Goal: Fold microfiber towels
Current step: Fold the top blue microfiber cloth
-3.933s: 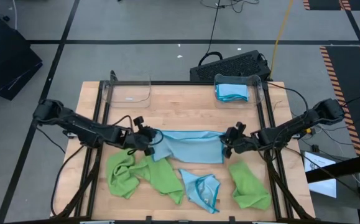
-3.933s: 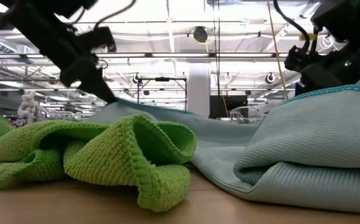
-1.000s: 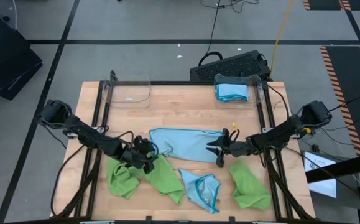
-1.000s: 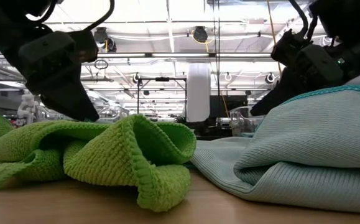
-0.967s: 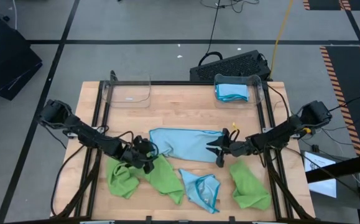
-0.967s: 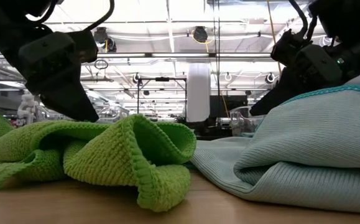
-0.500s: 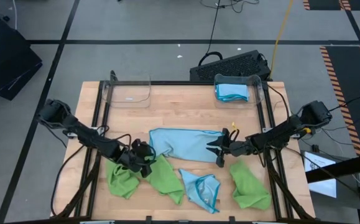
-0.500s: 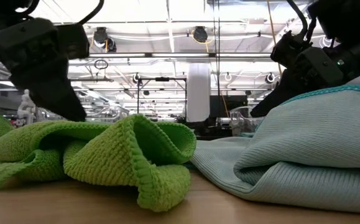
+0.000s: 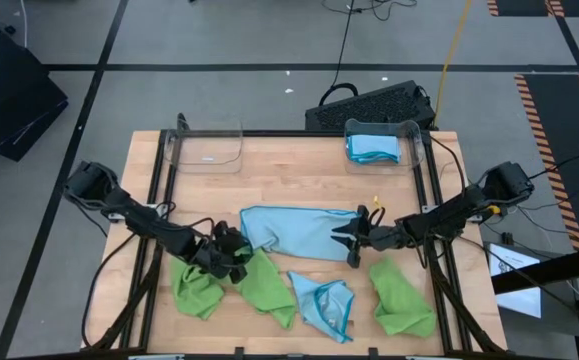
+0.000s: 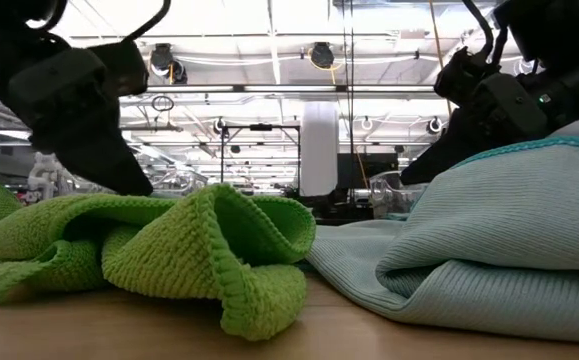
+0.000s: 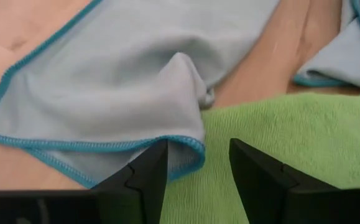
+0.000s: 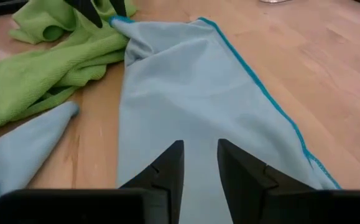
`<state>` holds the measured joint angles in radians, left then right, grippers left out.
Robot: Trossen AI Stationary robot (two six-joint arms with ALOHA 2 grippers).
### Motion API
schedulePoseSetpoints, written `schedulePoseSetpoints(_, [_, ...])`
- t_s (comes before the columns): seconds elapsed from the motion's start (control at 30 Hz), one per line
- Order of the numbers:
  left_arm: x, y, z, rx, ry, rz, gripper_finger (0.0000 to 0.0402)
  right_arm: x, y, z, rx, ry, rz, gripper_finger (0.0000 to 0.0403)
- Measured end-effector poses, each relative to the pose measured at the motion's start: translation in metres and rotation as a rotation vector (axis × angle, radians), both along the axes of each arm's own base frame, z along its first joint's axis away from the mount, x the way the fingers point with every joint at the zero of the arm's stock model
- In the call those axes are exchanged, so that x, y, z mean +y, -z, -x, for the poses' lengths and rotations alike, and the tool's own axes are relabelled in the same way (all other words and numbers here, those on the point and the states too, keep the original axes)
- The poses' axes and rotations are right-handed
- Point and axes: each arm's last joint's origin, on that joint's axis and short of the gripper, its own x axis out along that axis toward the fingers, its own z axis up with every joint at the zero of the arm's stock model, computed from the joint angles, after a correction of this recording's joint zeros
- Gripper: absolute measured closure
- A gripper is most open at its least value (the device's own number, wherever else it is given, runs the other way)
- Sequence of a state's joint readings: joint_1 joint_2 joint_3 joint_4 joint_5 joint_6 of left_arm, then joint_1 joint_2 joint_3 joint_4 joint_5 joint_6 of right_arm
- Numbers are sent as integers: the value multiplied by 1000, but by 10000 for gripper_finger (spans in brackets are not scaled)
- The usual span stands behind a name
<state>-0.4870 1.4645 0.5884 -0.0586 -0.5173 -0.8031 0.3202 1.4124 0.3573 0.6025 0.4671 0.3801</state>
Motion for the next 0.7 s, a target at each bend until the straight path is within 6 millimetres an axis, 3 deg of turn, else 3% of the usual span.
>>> schedulePoseSetpoints(0.17, [2,8,-3,26,2,-11,253,0,0,0,0,1,0,314])
schedulePoseSetpoints(0.43, [2,6,-4,22,32,-70,391,-7,1,-3,-6,33,-2,314])
schedulePoseSetpoints(0.6, [2,6,-3,31,56,-82,388,-15,9,-18,-62,35,-70,316])
schedulePoseSetpoints(0.7, [-2,2,-1,21,95,-84,396,-20,24,-34,-7,60,-103,326])
